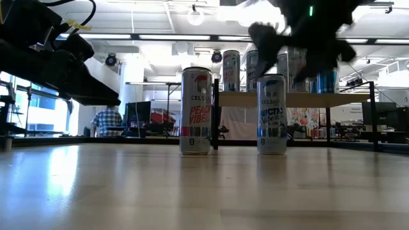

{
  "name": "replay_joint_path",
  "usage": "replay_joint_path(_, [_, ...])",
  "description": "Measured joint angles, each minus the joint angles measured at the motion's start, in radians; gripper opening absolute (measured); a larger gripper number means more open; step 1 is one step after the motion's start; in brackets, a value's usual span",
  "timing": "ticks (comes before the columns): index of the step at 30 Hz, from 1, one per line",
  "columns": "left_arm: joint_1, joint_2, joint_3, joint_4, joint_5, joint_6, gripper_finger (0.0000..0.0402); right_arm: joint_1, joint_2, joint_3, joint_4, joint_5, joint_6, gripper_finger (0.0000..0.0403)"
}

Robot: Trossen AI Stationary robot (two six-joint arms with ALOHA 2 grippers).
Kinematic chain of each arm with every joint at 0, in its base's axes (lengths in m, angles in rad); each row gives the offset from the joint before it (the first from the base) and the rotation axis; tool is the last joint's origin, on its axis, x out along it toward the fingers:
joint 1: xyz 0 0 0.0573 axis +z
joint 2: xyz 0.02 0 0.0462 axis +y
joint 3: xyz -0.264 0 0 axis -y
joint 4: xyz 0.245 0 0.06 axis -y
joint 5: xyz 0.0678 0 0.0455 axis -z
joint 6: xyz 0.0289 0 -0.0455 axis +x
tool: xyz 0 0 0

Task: Place canned beverage on shelf
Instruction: Put the white blue soda can on the shelf aligned with the white blue soda can

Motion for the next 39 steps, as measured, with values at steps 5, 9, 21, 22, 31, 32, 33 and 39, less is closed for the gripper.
replay_joint_path(5, [0.0, 0.0, 0.0, 0.0, 0.0, 0.0, 0.0305, -0.015, 0.147, -0.03, 0.006, 0.036, 0.311, 0.0397])
replay_joint_path(9, [0.0, 0.0, 0.0, 0.0, 0.0, 0.0, 0.0305, -0.018, 0.215, -0.03, -0.017, 0.102, 0.437, 0.0397])
replay_joint_path(21, [0.0, 0.0, 0.0, 0.0, 0.0, 0.0, 0.0305, -0.073, 0.288, -0.029, -0.032, 0.111, 0.589, 0.0384])
replay_joint_path(22, [0.0, 0.0, 0.0, 0.0, 0.0, 0.0, 0.0305, -0.073, 0.288, -0.03, -0.037, 0.122, 0.591, 0.0376])
replay_joint_path(31, [0.0, 0.0, 0.0, 0.0, 0.0, 0.0, 0.0305, -0.079, 0.288, -0.029, -0.056, 0.164, 0.581, 0.0233])
replay_joint_path(32, [0.0, 0.0, 0.0, 0.0, 0.0, 0.0, 0.0305, -0.08, 0.289, -0.029, -0.054, 0.168, 0.567, 0.0231])
replay_joint_path(33, [0.0, 0.0, 0.0, 0.0, 0.0, 0.0, 0.0305, -0.08, 0.289, -0.029, -0.053, 0.17, 0.546, 0.0231])
replay_joint_path(39, [0.0, 0.0, 0.0, 0.0, 0.0, 0.0, 0.0305, -0.067, 0.277, -0.029, -0.104, 0.177, 0.526, 0.0231])
